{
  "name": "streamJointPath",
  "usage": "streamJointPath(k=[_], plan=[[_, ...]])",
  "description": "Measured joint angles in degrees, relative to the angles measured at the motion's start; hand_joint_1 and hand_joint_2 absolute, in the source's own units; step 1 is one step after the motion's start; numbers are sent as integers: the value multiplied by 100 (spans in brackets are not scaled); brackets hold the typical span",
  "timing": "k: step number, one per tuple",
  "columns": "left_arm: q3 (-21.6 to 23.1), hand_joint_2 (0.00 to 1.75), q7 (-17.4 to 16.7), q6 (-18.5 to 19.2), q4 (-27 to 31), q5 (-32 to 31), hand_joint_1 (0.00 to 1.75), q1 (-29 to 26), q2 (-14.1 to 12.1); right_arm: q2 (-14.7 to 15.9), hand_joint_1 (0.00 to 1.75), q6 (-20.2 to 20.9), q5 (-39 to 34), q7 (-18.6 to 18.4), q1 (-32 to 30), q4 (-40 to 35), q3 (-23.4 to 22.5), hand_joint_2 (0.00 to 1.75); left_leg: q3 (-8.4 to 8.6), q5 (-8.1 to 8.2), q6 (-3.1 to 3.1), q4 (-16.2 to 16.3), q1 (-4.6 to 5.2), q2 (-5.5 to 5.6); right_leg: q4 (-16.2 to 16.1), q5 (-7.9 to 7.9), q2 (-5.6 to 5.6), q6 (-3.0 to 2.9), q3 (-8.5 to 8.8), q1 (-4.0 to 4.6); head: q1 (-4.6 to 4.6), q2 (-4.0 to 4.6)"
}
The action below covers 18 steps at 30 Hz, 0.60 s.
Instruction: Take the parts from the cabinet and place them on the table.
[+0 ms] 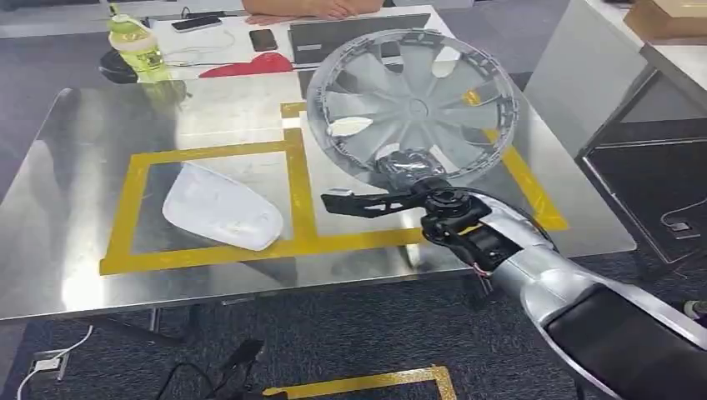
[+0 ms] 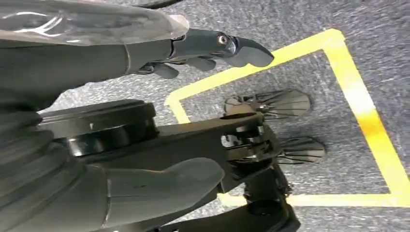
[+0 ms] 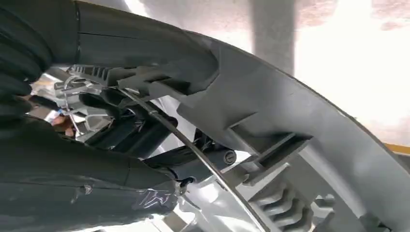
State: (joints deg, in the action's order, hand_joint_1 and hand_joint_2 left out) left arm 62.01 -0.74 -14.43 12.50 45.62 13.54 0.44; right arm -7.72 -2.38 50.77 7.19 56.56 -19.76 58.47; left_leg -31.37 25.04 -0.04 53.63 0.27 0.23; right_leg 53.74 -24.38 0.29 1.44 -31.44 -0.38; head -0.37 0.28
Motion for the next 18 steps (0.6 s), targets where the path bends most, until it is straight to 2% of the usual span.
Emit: streamJointPath(k=[9, 18], plan=[[0, 175, 168, -201, 0, 20, 0, 17, -13, -4, 175, 7, 0, -42, -29, 0, 0, 175, 0, 0, 0, 0, 0, -1, 0, 0, 0, 0, -1, 0, 0, 0], [0, 175, 127, -303, 0, 22, 0, 13, -31, -4, 175, 7, 0, -55, -57, 0, 0, 175, 0, 0, 0, 0, 0, -2, 0, 0, 0, 0, -2, 0, 0, 0]])
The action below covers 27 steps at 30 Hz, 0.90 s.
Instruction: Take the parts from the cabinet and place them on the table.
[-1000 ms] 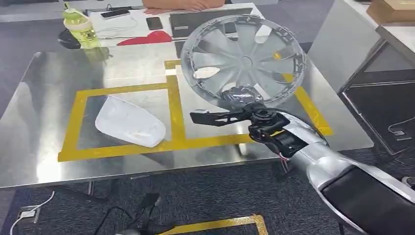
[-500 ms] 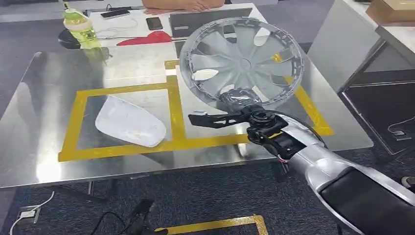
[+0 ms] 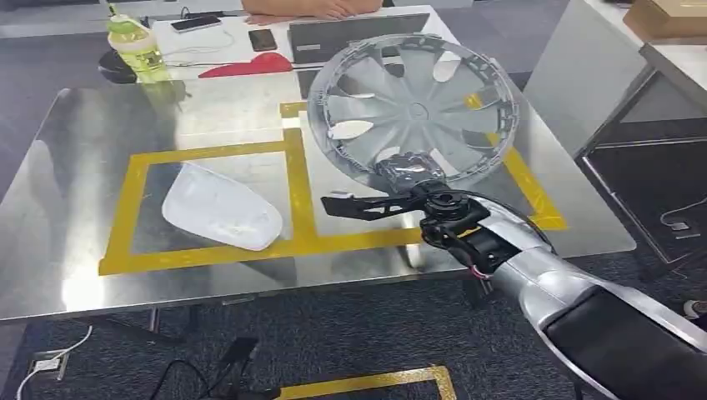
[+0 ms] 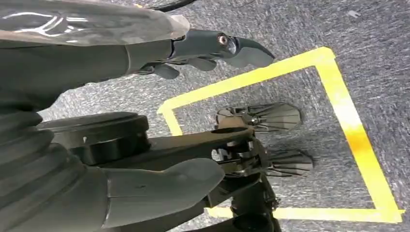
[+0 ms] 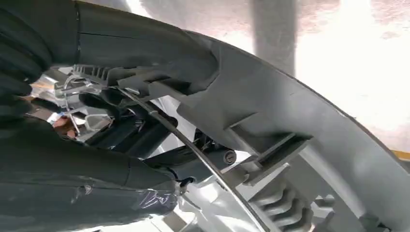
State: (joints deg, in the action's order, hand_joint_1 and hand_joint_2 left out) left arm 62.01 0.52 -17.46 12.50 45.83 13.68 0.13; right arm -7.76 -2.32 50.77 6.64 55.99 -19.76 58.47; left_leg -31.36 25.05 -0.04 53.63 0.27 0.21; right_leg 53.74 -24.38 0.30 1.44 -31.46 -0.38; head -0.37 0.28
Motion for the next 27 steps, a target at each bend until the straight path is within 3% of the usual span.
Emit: streamJointPath(k=[11, 12, 22, 23, 27], plan=[[0, 175, -96, -33, 0, 37, 0, -5, -7, 0, 175, 9, 0, -26, -2, 0, 0, 175, 0, 0, 0, 0, 0, 0, 0, 0, 0, 0, 0, 0, 2, 0], [0, 175, -96, -53, 0, 37, 0, -5, -7, 0, 0, 9, 0, -31, -2, 0, 0, 0, 0, 0, 0, 0, 0, 0, 0, 0, 0, 0, 0, 0, 0, 0], [2, 175, -136, -72, 0, 37, 0, -1, -4, 0, 0, 7, 26, -11, 6, -2, 0, 0, 2, 0, 0, 0, 0, -1, 0, 0, 0, 0, 1, 0, 0, 0], [2, 0, -140, -72, 0, 37, 0, 0, -2, 0, 0, 4, 26, -9, 8, -2, 0, 0, 5, 0, 0, 0, 0, -2, 0, 0, 0, 0, 3, 0, 0, 0], [2, 0, -181, -68, 0, 37, 0, 1, 2, 0, 0, 7, 26, -4, 8, -4, 0, 0, 5, 0, 0, 0, 0, -1, 0, 0, 0, 0, 4, 0, 0, 0]])
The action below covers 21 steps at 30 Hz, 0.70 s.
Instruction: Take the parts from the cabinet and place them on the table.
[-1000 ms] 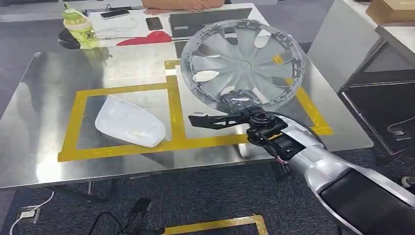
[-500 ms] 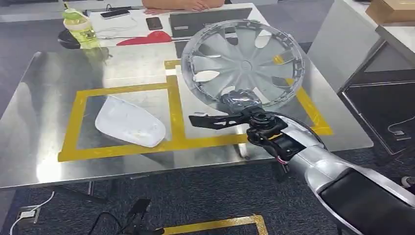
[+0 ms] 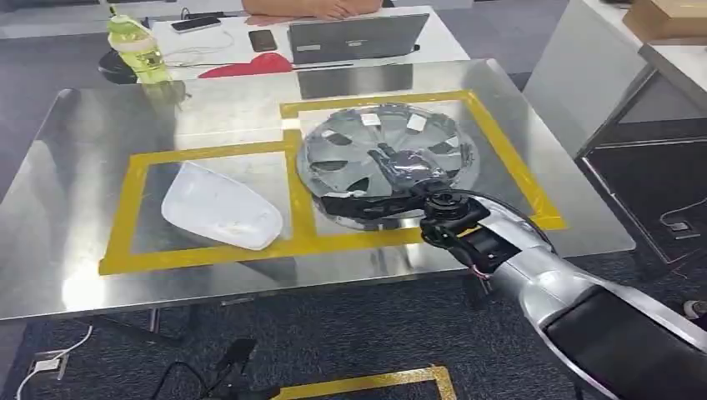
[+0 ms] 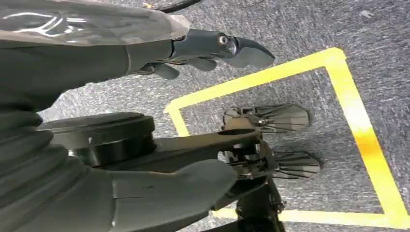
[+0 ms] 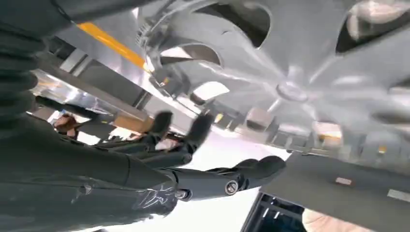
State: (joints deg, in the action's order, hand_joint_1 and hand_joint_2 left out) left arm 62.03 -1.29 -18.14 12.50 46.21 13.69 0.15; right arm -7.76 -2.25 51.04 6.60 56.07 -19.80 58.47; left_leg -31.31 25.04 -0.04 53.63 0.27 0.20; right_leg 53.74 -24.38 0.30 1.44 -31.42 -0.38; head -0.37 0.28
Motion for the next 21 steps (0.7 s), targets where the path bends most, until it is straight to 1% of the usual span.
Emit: streamJointPath(k=[5, 21], plan=[[0, 0, -48, 135, 0, 9, 0, -2, 0, 0, 0, 0, 0, 0, 0, -2, 0, 0, 2, 0, 0, 0, 0, 0, 0, 0, 0, 0, 2, 0, 0, 0], [2, 0, -17, 227, 0, 37, 0, -1, -2, 0, 0, 11, -22, -28, 0, -11, 0, 0, 5, 0, 0, 0, 0, 0, 0, 0, 0, 0, 4, 0, -2, 0]])
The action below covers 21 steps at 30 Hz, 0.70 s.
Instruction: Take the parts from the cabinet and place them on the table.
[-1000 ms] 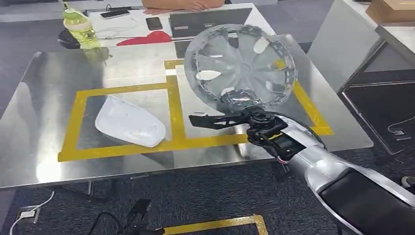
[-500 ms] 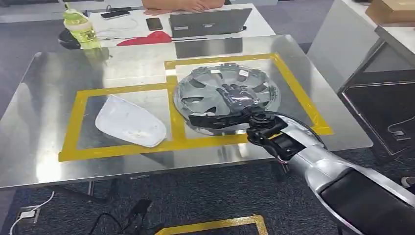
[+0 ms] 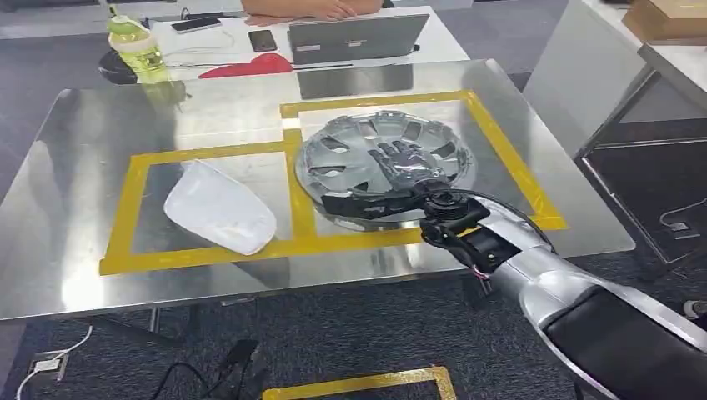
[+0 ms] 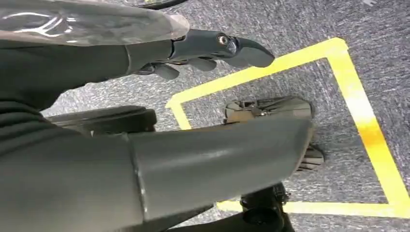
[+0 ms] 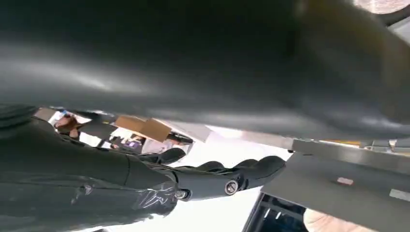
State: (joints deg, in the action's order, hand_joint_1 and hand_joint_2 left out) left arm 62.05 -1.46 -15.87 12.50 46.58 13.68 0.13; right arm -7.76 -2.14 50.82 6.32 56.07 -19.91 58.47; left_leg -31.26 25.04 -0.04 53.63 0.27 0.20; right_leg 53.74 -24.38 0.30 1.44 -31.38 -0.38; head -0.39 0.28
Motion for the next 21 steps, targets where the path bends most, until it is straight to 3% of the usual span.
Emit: streamJointPath(k=[21], plan=[[17, 0, 85, 260, 0, 144, 0, 0, 9, 168, 0, -50, -230, -140, 64, -17, -59, 0, 3, 0, 0, 0, 0, 0, 0, 0, 1, 0, 2, 0, 4, 0]])
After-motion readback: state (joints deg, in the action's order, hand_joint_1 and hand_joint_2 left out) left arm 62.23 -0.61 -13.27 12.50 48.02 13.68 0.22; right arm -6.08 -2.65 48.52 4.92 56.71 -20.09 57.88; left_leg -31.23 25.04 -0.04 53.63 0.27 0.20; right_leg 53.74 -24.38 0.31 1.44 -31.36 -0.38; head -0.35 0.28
